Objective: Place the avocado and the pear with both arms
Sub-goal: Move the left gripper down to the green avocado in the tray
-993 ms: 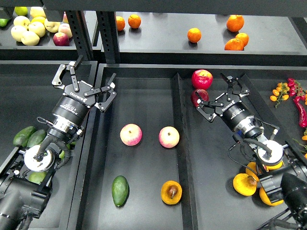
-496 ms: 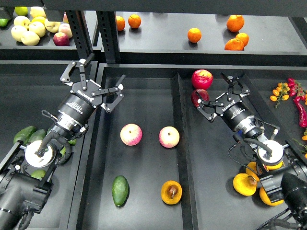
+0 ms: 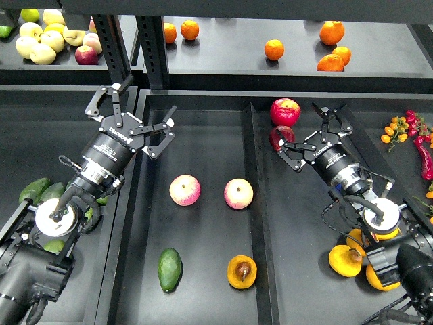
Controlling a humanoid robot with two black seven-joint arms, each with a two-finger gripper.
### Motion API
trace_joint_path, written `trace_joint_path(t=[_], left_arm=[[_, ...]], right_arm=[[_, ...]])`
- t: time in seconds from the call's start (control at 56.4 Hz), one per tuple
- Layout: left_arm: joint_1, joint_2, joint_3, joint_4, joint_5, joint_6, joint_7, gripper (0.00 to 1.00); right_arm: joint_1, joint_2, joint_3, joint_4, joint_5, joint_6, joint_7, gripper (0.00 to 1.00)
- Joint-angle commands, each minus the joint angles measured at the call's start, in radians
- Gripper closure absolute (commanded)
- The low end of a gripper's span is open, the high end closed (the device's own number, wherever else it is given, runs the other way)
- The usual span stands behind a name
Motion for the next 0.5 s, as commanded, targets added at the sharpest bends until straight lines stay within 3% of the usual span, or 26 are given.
trace_joint_path(t=[0.0, 0.177, 0.479], left_arm=[[-0.103, 0.053, 0.188, 0.001, 0.024, 0.0, 0.0, 0.07], [-0.209, 0.094, 0.42, 0.003, 0.17, 0.0, 0.0, 0.08], [-0.198, 0.035, 0.512, 0.05, 0.282, 0.0, 0.0, 0.08]], right_arm=[[0.001, 0.0, 0.003, 0.0, 0.0, 0.0, -0.009, 0.0], [0.001, 0.0, 0.017, -0.003, 0.0, 0.0, -0.012, 0.0], [-0.002, 0.0, 0.02, -0.001, 0.0, 0.0, -0.012, 0.0]])
